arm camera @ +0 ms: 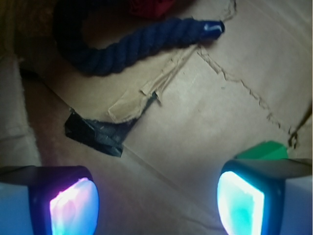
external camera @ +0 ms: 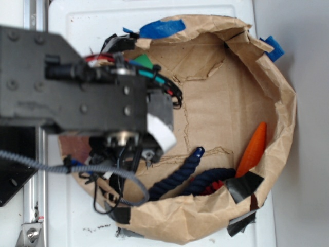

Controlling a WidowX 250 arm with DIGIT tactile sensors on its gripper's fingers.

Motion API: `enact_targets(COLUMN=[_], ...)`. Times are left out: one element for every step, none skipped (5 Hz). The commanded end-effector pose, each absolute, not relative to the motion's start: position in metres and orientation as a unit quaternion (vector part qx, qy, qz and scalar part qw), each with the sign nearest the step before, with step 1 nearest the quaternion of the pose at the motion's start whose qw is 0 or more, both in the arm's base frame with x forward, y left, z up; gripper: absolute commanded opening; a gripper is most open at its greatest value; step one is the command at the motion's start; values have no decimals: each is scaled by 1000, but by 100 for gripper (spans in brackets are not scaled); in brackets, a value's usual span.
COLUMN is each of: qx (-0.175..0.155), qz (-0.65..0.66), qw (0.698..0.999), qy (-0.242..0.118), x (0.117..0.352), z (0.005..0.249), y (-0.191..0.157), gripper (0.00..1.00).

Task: Grab the green block.

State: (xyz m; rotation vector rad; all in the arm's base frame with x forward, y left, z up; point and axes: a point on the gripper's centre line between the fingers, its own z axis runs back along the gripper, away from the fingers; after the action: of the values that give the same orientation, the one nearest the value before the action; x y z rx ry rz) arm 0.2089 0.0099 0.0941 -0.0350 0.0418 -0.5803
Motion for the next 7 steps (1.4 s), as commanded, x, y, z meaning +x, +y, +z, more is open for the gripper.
enact_targets(qx=[-25,-12,-1,14,4,13,12], qz=[-250,-253,-258,-255,-259,-272,-274], qw=[968,967,966,966,965,961,961], qy=[-13,0,16,38,37,40,42], x=[242,258,268,262,258,257,251], z=[121,106,87,77,73,71,68], y=[18,36,57,66,74,76,74], gripper=[100,100,100,100,100,100,100])
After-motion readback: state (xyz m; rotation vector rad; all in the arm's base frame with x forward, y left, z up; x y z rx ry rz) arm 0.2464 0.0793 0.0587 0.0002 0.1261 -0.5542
